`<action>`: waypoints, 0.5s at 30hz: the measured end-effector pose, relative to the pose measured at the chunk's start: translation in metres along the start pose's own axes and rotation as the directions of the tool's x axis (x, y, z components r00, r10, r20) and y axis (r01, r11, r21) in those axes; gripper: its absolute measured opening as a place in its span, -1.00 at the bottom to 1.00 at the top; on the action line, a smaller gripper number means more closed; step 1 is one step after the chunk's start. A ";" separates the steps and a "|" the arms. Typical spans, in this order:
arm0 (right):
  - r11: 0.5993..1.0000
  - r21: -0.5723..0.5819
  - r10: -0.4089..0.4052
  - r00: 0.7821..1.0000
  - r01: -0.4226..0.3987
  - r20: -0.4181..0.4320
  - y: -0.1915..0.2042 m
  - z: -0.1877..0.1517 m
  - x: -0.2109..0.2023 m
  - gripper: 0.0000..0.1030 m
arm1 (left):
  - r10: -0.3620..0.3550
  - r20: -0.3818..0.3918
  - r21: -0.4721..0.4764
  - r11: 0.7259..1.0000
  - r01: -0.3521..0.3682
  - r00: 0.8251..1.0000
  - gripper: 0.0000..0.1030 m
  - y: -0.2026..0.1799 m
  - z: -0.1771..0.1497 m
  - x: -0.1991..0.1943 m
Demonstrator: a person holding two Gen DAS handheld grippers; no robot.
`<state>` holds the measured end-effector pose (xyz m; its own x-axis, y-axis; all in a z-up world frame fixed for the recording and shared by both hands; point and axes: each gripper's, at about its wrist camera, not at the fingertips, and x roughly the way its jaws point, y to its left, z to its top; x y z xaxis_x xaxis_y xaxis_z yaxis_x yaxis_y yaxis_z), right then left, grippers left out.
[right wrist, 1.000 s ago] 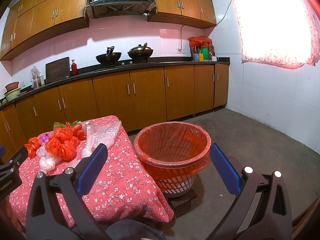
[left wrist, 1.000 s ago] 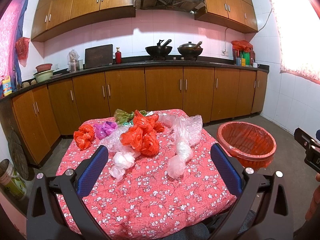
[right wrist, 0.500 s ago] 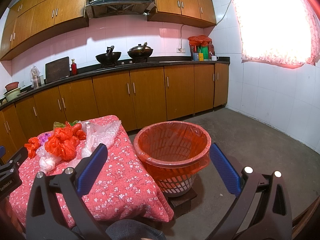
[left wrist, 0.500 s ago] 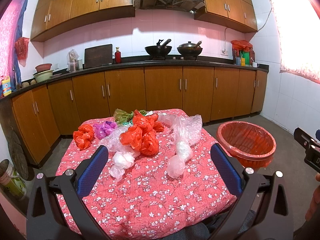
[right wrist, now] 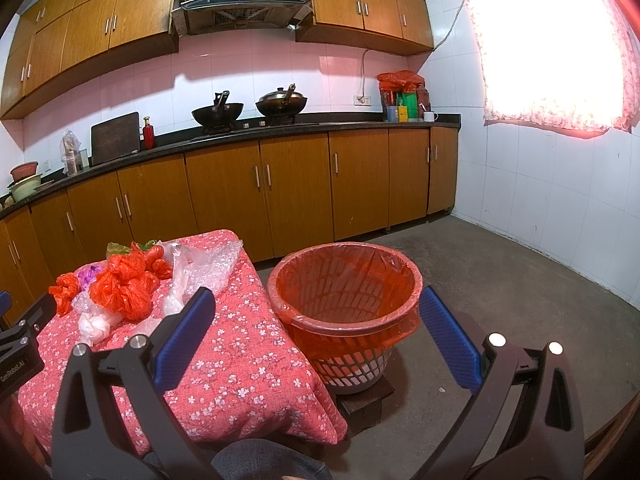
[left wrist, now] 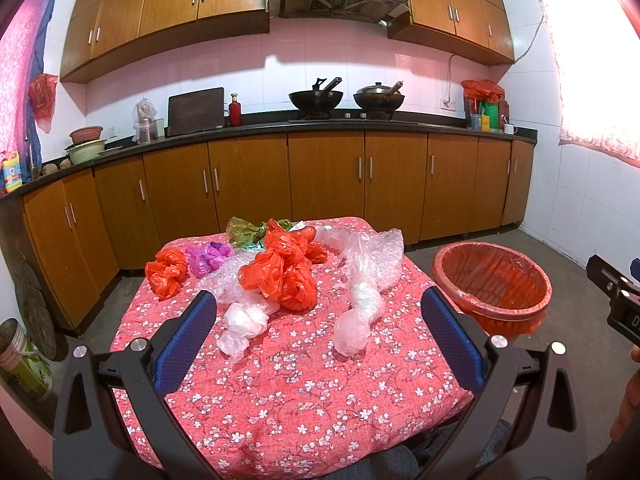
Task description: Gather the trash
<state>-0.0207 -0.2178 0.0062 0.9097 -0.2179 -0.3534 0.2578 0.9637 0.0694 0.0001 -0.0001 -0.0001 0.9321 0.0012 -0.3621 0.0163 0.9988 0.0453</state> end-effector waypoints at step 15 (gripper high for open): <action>1.000 -0.002 0.007 1.000 -0.007 -0.004 0.002 -0.001 0.002 0.92 | 0.005 -0.002 0.000 1.000 -0.005 1.000 0.96 0.000 0.000 0.000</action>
<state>-0.0188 -0.2157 0.0053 0.9100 -0.2106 -0.3570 0.2509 0.9655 0.0699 0.0000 0.0002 -0.0004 0.9316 0.0061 -0.3635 0.0119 0.9988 0.0473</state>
